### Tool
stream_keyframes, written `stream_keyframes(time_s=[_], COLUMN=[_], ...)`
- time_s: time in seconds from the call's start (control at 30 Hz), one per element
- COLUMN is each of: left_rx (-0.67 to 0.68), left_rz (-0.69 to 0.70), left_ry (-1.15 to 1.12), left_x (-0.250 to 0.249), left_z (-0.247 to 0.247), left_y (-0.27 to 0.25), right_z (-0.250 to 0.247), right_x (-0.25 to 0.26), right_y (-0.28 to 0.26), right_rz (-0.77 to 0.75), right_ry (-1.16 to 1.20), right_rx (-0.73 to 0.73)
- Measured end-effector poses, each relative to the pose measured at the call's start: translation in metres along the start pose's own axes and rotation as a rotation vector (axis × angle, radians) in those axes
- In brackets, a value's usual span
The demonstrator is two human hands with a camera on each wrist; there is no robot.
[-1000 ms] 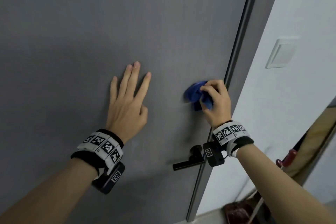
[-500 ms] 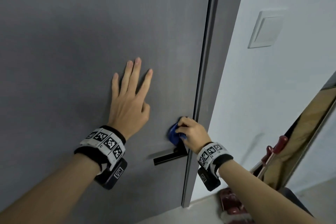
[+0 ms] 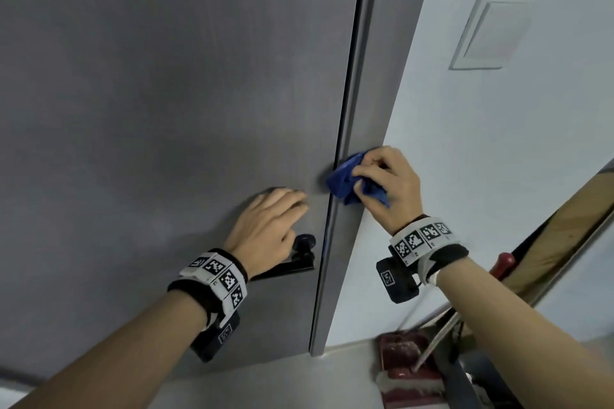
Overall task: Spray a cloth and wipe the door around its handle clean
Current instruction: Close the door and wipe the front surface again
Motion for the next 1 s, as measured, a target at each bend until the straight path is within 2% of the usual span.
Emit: stream_keyframes(time_s=[0.17, 0.27, 0.43, 0.63, 0.9, 1.0], left_rx=[0.018, 0.088, 0.075, -0.015, -0.132, -0.105], left_rz=[-0.035, -0.05, -0.141, -0.297, -0.274, -0.256], left_ry=[0.121, 0.144, 0.049, -0.002, -0.004, -0.058], left_x=[-0.004, -0.007, -0.006, 0.0, -0.005, -0.012], left_z=[-0.003, -0.003, -0.025, -0.093, -0.185, -0.206], left_y=[0.007, 0.005, -0.003, -0.013, -0.022, -0.028], right_z=[0.05, 0.062, 0.04, 0.001, -0.041, -0.048], right_x=[-0.033, -0.037, -0.005, 0.038, 0.11, 0.135], right_y=[-0.107, -0.131, -0.098, -0.037, 0.032, 0.048], right_rz=[0.14, 0.26, 0.257, 0.243, 0.216, 0.227], right_ry=[-0.012, 0.019, 0.176, 0.359, 0.389, 0.398], right_rx=[0.288, 0.342, 0.185, 0.074, 0.016, 0.021])
Point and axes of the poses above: each hand's wrist, its own y-axis towards the middle knuckle, its own z-axis out of the palm, x = y × z, the point moved 5 cm from there along y, towards the middle knuckle, and after that the axes turned 3 degrees about -x, right-handed, at the moved point
